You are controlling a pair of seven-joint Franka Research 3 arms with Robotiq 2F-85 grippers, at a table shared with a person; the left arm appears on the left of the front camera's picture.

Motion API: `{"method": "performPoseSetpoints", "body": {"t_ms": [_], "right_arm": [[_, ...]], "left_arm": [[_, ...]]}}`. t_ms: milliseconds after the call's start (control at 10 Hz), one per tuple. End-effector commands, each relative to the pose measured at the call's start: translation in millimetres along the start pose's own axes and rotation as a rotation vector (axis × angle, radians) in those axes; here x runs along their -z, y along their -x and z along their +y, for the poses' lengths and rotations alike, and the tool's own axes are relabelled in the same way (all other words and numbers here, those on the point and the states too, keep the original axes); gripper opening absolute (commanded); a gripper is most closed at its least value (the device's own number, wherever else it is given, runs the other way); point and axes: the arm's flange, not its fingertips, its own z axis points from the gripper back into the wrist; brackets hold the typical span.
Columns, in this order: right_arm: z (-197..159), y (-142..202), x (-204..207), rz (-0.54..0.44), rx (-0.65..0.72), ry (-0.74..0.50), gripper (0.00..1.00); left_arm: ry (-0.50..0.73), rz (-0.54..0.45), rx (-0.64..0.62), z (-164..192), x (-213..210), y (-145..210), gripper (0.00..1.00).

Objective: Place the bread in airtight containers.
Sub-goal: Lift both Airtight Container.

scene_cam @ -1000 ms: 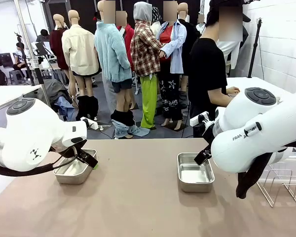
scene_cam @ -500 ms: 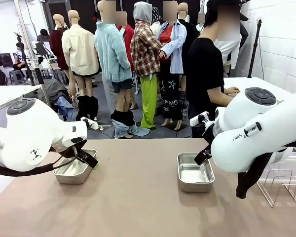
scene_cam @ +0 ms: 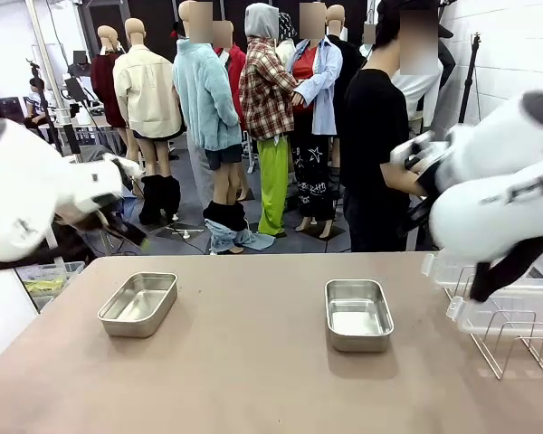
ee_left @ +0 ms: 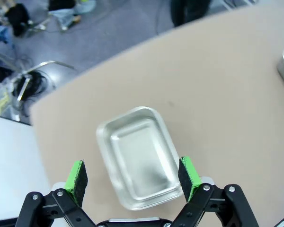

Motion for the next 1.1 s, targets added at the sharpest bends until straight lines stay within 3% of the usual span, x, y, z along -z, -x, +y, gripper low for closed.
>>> {"method": "performPoseSetpoints", "body": {"t_ms": [0,300,400,600,700,800,1000], "right_arm": [[-53.0,40.4,-46.9,0.003,0.148,0.202,1.0],[-143.3,120.8,-96.9,0.085,0.38,0.384,1.0],[-164.3,149.3,-103.8,0.102,0.453,0.412,1.0],[-182.3,194.6,-87.5,0.145,0.562,0.375,1.0],[-180.2,202.2,-76.5,0.134,0.568,0.349,1.0],[-228.8,155.0,-111.3,0.138,0.525,0.398,1.0],[-228.8,155.0,-111.3,0.138,0.525,0.398,1.0]], "left_arm": [[-0.087,0.045,-0.06,50.7,-22.1,9.3,1.0],[-0.096,0.123,-0.172,136.3,-25.6,38.3,1.0],[-0.068,0.106,-0.241,152.5,-22.5,46.1,1.0],[-0.048,0.129,-0.26,152.6,-4.6,59.7,1.0],[-0.102,0.127,-0.241,154.8,-23.1,61.3,1.0],[-0.102,0.127,-0.241,154.8,-23.1,61.3,1.0],[-0.102,0.127,-0.241,154.8,-23.1,61.3,1.0]]}}
